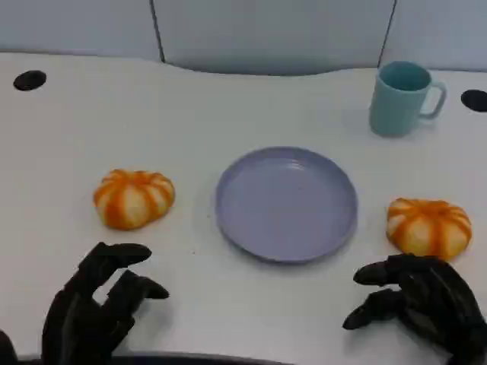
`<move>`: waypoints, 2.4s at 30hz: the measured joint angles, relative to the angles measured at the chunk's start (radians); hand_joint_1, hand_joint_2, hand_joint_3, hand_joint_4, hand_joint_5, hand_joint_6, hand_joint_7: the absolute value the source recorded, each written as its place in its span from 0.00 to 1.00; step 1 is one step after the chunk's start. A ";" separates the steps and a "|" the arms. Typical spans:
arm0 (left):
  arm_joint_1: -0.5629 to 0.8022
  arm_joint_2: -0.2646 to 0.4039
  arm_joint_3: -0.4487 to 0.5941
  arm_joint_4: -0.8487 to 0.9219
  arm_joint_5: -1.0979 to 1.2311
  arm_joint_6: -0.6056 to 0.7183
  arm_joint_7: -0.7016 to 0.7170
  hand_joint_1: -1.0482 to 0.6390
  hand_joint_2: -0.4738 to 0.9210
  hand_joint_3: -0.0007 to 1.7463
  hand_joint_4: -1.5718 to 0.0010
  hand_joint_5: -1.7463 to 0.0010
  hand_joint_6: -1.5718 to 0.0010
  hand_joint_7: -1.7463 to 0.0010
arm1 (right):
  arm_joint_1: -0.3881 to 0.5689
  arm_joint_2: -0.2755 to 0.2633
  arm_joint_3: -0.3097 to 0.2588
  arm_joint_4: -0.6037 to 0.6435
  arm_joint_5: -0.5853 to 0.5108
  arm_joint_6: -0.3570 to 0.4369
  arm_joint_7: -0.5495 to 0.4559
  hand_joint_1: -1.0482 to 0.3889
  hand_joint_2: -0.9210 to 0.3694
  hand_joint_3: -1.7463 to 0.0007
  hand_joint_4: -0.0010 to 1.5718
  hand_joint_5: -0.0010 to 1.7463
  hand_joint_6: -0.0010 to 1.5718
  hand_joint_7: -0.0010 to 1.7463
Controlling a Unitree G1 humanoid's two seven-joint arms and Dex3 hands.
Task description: Grasp the bread from the table and place it into the plate.
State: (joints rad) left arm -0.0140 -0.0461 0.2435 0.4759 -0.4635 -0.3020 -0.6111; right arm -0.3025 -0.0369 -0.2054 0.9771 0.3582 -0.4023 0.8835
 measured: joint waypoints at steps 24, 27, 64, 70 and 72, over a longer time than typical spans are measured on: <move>0.000 0.000 0.000 0.000 0.001 0.003 0.003 0.33 1.00 0.08 0.82 0.00 0.79 0.24 | -0.017 -0.003 -0.003 0.033 0.000 -0.008 0.009 0.27 0.00 0.92 0.89 0.16 0.89 0.01; -0.001 0.000 0.000 0.000 0.006 -0.001 0.006 0.33 1.00 0.07 0.82 0.00 0.80 0.25 | -0.017 -0.003 -0.003 0.030 0.000 -0.004 0.007 0.28 0.00 0.92 0.89 0.17 0.89 0.01; -0.333 0.506 -0.390 -0.238 1.352 -0.014 0.593 0.20 0.98 0.00 0.87 0.91 0.82 1.00 | -0.005 0.009 0.005 0.001 0.002 -0.004 -0.001 0.28 0.00 0.91 0.87 0.17 0.89 0.00; -0.461 0.512 -0.479 -0.120 1.355 0.067 0.518 0.16 0.99 0.00 0.92 0.94 0.87 1.00 | 0.000 0.004 0.004 -0.012 0.002 0.008 0.001 0.28 0.00 0.91 0.87 0.18 0.89 0.00; -0.508 0.511 -0.510 -0.069 1.358 0.093 0.505 0.15 1.00 0.00 0.94 0.95 0.88 1.00 | 0.000 0.002 0.003 -0.012 0.003 0.011 0.004 0.28 0.00 0.91 0.88 0.18 0.89 0.00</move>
State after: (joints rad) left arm -0.5223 0.4653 -0.2665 0.4066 0.8943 -0.2091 -0.1063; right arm -0.3029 -0.0345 -0.2021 0.9652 0.3612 -0.3916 0.8879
